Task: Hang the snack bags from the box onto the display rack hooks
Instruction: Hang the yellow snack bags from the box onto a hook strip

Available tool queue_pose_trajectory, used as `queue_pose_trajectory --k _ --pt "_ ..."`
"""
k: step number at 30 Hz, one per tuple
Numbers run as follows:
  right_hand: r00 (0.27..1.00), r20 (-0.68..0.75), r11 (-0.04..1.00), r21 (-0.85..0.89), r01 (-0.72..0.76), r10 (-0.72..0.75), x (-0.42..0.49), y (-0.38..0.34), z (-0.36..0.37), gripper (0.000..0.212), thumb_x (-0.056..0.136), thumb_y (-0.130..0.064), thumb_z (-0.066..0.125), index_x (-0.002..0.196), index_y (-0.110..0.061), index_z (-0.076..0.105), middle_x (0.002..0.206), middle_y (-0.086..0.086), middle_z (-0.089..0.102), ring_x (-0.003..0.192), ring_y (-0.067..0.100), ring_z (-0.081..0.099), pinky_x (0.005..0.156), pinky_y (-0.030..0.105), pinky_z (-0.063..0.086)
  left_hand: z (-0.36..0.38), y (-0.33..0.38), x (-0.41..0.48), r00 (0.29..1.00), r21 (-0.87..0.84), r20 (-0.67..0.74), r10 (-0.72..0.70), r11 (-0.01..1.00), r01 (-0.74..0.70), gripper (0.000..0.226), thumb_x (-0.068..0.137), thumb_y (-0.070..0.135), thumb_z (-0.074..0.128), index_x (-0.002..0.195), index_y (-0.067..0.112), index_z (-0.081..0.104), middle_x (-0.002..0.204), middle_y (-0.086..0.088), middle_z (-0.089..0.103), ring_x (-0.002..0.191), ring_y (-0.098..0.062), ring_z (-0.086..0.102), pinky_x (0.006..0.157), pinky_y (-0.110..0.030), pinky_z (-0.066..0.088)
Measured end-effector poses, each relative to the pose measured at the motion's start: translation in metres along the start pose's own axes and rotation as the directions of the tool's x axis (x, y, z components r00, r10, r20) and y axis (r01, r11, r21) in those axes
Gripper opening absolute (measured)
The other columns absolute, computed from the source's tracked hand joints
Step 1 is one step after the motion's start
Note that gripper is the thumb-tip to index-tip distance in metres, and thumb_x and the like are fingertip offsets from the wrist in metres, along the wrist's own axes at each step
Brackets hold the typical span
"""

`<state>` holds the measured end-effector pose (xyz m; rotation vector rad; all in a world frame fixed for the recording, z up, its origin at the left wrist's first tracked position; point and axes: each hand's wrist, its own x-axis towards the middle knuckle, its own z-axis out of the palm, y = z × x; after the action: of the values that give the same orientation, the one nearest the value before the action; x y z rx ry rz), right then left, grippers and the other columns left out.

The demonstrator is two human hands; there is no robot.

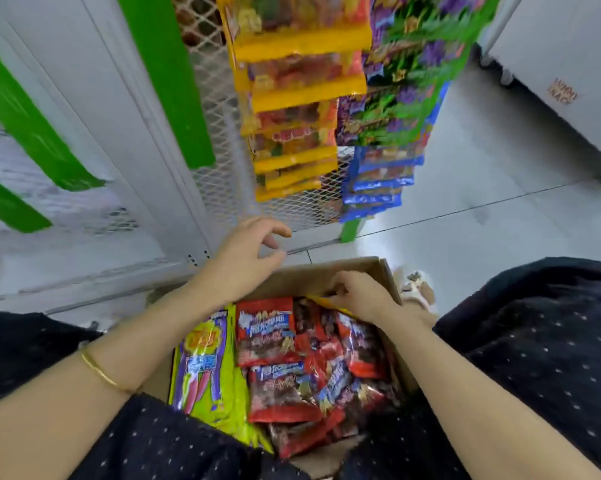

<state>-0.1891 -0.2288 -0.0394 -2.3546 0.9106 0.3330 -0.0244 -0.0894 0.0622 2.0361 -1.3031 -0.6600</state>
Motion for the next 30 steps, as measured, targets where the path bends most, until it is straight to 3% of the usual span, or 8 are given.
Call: queue_pose_trajectory --k 5,11,15,19,21,24,27,30 --pt "0.991 -0.019 0.988 -0.075 -0.135 0.134 0.008 0.030 0.045 0.053 0.082 -0.051 0.061 0.126 -0.022 0.055 0.120 0.004 0.054 0.112 0.027 0.052 0.088 0.040 0.047 0.003 -0.006 0.005 0.999 -0.032 -0.001 -0.044 0.999 0.044 0.022 0.091 0.014 0.056 0.105 0.030 0.055 0.116 0.010 0.048 0.093 0.008 0.052 0.078 -0.013 0.038" --pt "0.970 -0.208 0.992 -0.005 -0.130 0.126 0.009 0.009 0.035 0.025 0.092 -0.037 0.052 0.077 -0.020 0.062 0.083 0.000 0.065 0.080 0.023 0.061 0.060 0.031 0.042 0.006 -0.014 0.007 0.992 -0.017 0.020 -0.124 0.992 0.124 0.023 0.091 0.016 0.055 0.112 0.026 0.057 0.119 0.009 0.055 0.091 0.005 0.054 0.071 -0.006 0.035" --pt "0.968 -0.236 0.965 0.263 -0.018 0.082 -0.004 -0.032 -0.023 0.025 0.090 -0.029 0.056 0.069 -0.018 0.063 0.065 0.001 0.062 0.066 0.021 0.057 0.060 0.032 0.043 0.017 -0.012 0.000 0.965 0.016 0.176 -0.195 0.981 0.195 0.042 0.090 0.028 0.059 0.128 0.018 0.046 0.131 -0.001 0.053 0.103 -0.010 0.056 0.086 -0.021 0.045" --pt "0.967 -0.201 0.585 0.808 0.075 0.153 -0.026 -0.076 -0.046 0.024 0.087 -0.022 0.063 0.074 -0.001 0.068 0.077 0.025 0.065 0.074 0.042 0.061 0.074 0.047 0.054 0.028 0.003 -0.009 0.954 -0.057 0.263 -0.144 0.985 0.165 0.082 0.079 0.037 0.071 0.143 0.022 0.022 0.137 0.004 0.045 0.117 -0.007 0.050 0.093 -0.016 0.039" --pt "0.989 -0.105 0.415 0.908 0.052 0.106 -0.035 -0.094 -0.051 0.020 0.088 -0.022 0.061 0.092 -0.004 0.071 0.095 0.019 0.070 0.093 0.035 0.066 0.084 0.047 0.054 0.024 0.007 -0.009 0.979 -0.200 0.179 -0.093 0.971 0.129 0.065 0.077 0.035 0.073 0.127 0.026 0.033 0.121 0.010 0.055 0.103 0.001 0.056 0.088 -0.012 0.044" --pt "0.998 -0.057 0.329 0.943 0.058 -0.011 -0.047 -0.109 -0.065 0.031 0.090 -0.024 0.055 0.111 -0.004 0.065 0.107 0.008 0.069 0.099 0.023 0.066 0.079 0.036 0.055 0.009 0.006 -0.006 0.996 -0.318 0.007 -0.094 0.944 0.092 0.027 0.089 0.017 0.060 0.114 0.015 0.051 0.107 0.003 0.062 0.091 -0.003 0.057 0.081 -0.008 0.044" --pt "0.976 -0.215 0.410 0.893 0.186 0.026 -0.053 -0.108 -0.077 0.021 0.095 -0.017 0.048 0.105 -0.007 0.064 0.096 0.007 0.070 0.076 0.008 0.067 0.057 0.021 0.053 -0.005 0.011 -0.010 0.977 -0.373 -0.048 -0.210 0.911 0.177 0.012 0.095 0.010 0.049 0.103 0.016 0.057 0.096 0.004 0.063 0.088 -0.011 0.059 0.079 -0.014 0.045" --pt "0.858 -0.513 0.693 0.625 0.358 0.020 -0.053 -0.104 -0.091 0.013 0.093 -0.012 0.051 0.093 -0.021 0.060 0.088 -0.008 0.061 0.074 -0.004 0.057 0.063 0.011 0.045 -0.018 0.016 -0.013 0.969 -0.508 0.043 -0.244 0.830 0.231 0.014 0.096 0.013 0.049 0.106 0.017 0.058 0.105 -0.003 0.068 0.094 -0.017 0.066 0.087 -0.033 0.052"
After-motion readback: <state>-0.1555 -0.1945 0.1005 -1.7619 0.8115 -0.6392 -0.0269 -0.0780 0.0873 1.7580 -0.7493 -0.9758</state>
